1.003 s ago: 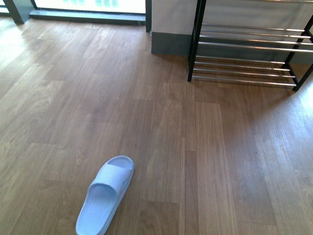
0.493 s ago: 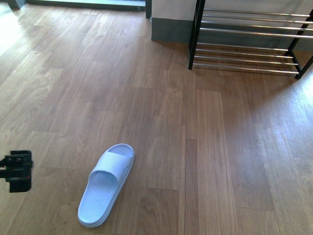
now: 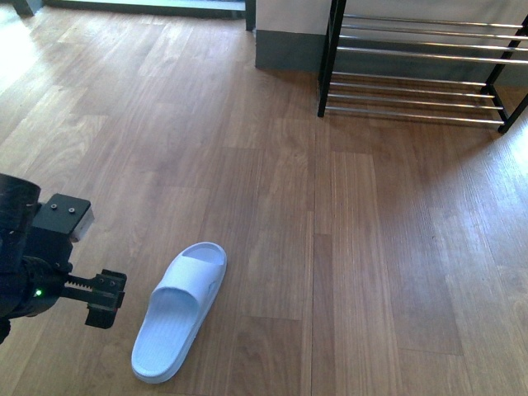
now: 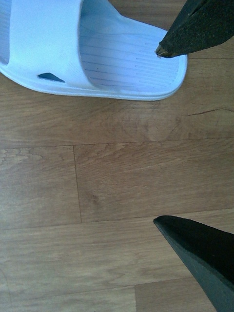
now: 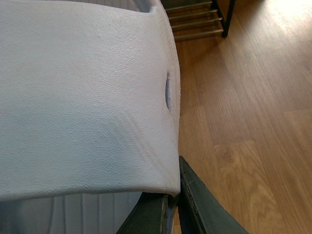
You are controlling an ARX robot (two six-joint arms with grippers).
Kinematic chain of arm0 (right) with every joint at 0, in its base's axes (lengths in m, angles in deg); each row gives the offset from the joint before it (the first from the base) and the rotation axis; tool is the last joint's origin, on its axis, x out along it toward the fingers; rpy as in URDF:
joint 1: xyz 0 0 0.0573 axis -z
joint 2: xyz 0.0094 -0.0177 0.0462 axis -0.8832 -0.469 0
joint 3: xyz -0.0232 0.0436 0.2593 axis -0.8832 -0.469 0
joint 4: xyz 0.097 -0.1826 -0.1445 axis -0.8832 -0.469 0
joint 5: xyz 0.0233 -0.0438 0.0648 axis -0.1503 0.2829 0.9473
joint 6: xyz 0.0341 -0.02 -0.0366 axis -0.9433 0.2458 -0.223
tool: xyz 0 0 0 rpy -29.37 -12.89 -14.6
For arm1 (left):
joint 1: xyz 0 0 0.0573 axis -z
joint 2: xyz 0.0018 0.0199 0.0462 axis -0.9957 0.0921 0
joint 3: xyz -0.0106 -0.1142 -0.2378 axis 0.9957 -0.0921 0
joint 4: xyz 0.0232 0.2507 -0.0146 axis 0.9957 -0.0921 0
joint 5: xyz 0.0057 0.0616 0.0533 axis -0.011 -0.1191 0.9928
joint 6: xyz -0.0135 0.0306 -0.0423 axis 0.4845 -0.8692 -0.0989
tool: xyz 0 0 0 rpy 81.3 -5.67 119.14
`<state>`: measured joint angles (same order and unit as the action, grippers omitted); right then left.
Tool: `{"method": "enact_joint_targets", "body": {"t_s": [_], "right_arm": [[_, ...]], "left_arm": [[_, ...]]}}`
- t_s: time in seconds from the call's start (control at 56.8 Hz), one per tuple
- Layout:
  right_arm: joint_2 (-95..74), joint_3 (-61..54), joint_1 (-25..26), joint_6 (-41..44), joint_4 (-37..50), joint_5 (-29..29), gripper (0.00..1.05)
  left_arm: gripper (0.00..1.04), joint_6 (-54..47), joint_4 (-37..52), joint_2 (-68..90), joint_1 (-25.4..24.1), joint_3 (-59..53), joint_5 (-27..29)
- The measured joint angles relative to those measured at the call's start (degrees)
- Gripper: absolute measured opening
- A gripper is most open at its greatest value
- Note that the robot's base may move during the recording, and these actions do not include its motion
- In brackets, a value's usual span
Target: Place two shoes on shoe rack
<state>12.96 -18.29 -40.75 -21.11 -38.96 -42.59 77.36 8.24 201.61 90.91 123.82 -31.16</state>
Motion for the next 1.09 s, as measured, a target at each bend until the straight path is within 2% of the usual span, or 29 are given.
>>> {"method": "enact_joint_targets", "body": {"t_s": [0.158,0.616,1.092], "right_arm": [[0.00,0.00,0.00,-0.02,0.00,0.02,0.01],[-0.02,0.00,0.00,0.00,0.00,0.00,0.01],[0.00,0.00,0.02,0.00,0.00,0.00,0.01]], "left_arm": [[0.95,-0.87,-1.57,3.32,2.12,3.87,0.22],[0.95,-4.28,-11.13,14.86,6.69,20.22,7.43],[0.95,-10.56,-17.99,21.09,7.34,28.79,6.78]]}}
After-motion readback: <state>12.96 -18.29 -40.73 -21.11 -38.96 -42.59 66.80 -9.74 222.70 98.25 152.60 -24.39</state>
